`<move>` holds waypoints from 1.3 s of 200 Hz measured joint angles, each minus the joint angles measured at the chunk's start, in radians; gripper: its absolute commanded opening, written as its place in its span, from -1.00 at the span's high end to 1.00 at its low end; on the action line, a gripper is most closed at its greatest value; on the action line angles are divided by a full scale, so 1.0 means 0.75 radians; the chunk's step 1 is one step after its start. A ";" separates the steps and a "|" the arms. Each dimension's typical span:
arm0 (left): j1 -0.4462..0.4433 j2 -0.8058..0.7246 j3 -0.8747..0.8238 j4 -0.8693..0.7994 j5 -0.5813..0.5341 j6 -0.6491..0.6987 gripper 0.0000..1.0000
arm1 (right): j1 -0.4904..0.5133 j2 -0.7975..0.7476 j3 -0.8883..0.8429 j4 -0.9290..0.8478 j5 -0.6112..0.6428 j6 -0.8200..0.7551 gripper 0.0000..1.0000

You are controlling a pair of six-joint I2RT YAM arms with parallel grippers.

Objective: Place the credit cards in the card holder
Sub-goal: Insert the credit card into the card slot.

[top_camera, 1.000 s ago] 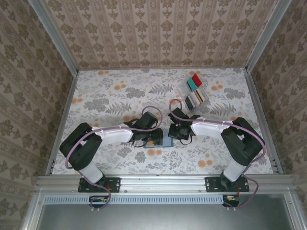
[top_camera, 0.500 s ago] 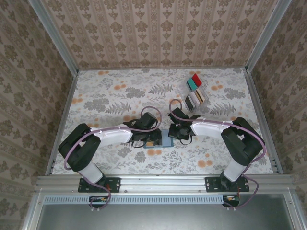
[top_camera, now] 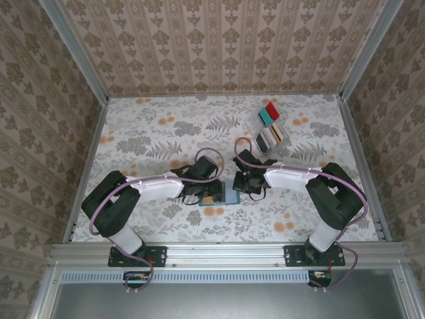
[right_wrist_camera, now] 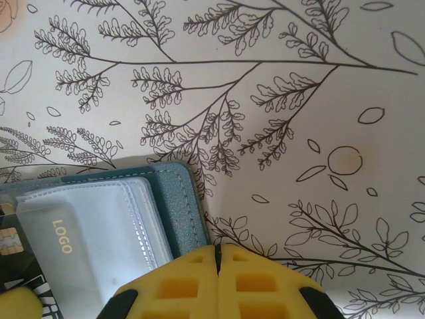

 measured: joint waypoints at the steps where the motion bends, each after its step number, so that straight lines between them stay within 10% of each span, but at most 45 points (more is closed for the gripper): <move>1: 0.001 0.001 0.000 0.002 0.002 0.000 0.50 | 0.000 0.000 0.000 0.000 0.000 0.000 0.94; 260: -0.010 -0.010 0.024 -0.084 -0.051 0.000 0.35 | 0.011 0.010 -0.002 0.037 -0.010 0.026 0.96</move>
